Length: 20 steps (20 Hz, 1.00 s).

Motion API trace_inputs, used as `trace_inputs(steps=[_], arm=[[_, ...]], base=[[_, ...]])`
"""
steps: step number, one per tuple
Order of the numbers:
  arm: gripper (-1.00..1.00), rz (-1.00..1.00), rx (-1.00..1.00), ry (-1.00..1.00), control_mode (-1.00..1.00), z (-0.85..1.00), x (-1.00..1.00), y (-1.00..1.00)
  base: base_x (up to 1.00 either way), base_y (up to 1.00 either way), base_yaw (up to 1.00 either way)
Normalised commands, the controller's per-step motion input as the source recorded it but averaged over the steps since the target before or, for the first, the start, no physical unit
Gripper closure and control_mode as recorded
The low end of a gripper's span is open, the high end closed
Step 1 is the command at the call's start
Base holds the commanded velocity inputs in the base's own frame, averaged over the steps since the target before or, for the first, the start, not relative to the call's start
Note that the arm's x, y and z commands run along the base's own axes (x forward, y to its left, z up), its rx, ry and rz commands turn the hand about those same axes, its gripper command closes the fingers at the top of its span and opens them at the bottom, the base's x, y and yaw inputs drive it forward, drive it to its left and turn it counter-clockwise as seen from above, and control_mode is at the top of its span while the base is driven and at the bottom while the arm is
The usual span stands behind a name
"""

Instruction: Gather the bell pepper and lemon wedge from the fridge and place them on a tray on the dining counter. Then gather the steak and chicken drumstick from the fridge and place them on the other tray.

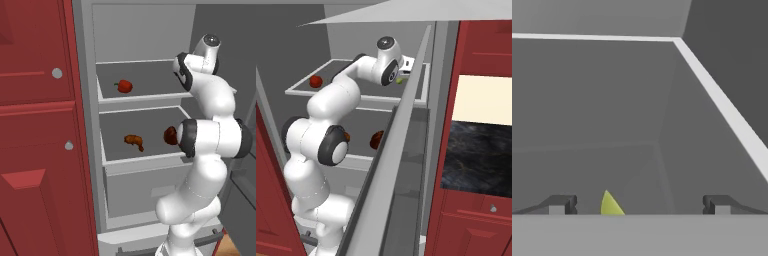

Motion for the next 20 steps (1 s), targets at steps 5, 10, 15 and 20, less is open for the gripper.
trace_inputs(steps=[5,10,15,20], arm=[[-1.0,0.0,0.0,0.0,-1.0,-0.1,0.03,0.0],[1.0,0.0,0.0,0.0,-1.0,-0.14,0.02,0.0],[1.0,0.0,0.0,0.04,-1.0,-0.15,0.0,0.0],[1.0,0.0,0.0,0.09,-1.0,-0.14,0.0,0.0]], base=[[0.0,0.0,0.0],[0.0,0.0,0.0],[0.0,0.0,0.0],[0.0,0.0,0.0]])
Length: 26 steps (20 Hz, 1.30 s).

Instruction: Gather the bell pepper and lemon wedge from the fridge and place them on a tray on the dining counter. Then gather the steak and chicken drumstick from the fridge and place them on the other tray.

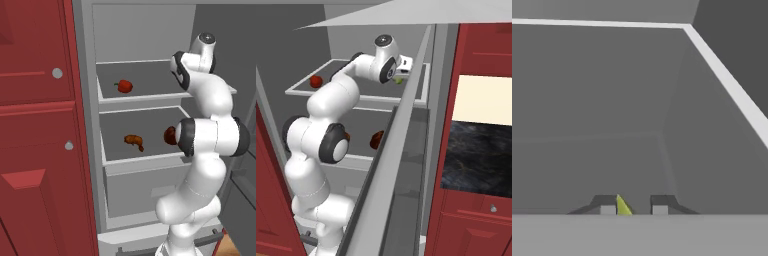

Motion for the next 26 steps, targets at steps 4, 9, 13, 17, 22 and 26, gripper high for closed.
trace_inputs(steps=[4,9,13,17,22,26], arm=[[1.0,0.0,0.0,0.03,-1.0,-0.03,0.0,0.0],[1.0,0.0,0.0,0.0,-1.0,-0.02,-0.04,0.0],[1.0,0.0,0.0,-0.07,-1.0,-0.12,-0.22,0.08],[1.0,0.0,-0.01,-0.15,-1.0,-0.18,-0.34,0.34],[1.0,0.0,-0.04,-0.22,-1.0,-0.24,-0.48,0.46],[1.0,-0.02,-0.01,-0.14,-1.0,-0.01,-0.71,0.29]], base=[[0.0,0.0,0.0],[0.0,0.0,0.0],[0.0,0.0,0.0],[0.0,0.0,0.0],[0.0,0.0,0.0],[0.0,0.0,0.0]])
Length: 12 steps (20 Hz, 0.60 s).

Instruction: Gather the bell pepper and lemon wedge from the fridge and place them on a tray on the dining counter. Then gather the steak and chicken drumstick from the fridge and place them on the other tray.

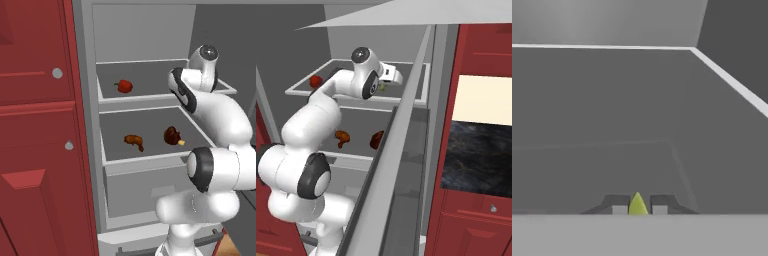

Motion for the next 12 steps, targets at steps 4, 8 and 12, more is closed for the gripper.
trace_inputs(steps=[4,8,12], arm=[[1.0,0.0,0.0,-0.01,-1.0,0.21,-0.66,0.13],[1.0,0.0,0.0,0.0,-1.0,0.31,-0.65,0.13],[1.0,0.0,0.0,0.0,-1.0,0.37,-0.71,0.12]], base=[[0.0,0.0,0.0],[0.0,0.0,0.0],[0.0,0.0,0.0]])
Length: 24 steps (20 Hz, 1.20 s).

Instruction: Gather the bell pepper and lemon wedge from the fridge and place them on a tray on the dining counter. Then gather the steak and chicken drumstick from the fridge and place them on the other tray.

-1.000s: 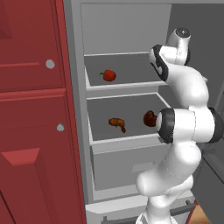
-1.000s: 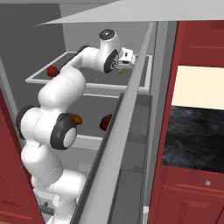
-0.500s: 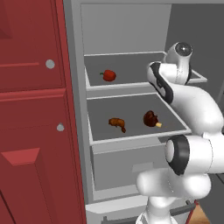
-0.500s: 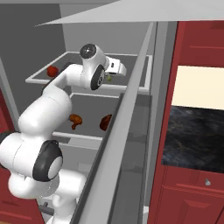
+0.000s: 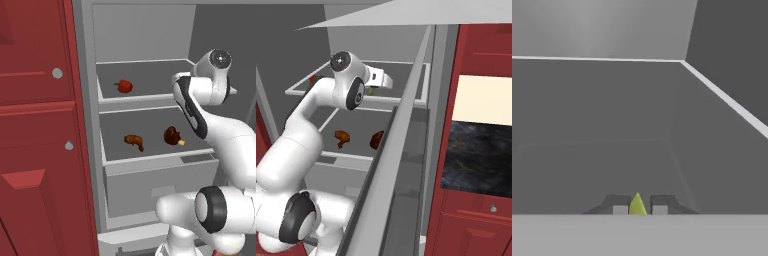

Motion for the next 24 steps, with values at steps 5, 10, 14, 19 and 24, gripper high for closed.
trace_inputs(steps=[5,10,14,19,24], arm=[[1.0,0.0,0.0,0.0,-1.0,0.05,-0.81,0.25],[1.0,0.0,0.0,0.0,-1.0,0.0,-0.73,0.31],[1.0,0.0,0.0,0.0,-1.0,0.0,-0.59,0.31],[1.0,0.0,0.0,0.0,-1.0,0.0,-0.55,0.19],[1.0,0.01,0.0,0.0,-1.0,0.0,-0.67,0.04]], base=[[0.0,0.0,0.0],[0.0,0.0,0.0],[0.0,0.0,0.0],[0.0,0.0,0.0],[0.0,0.0,0.0]])
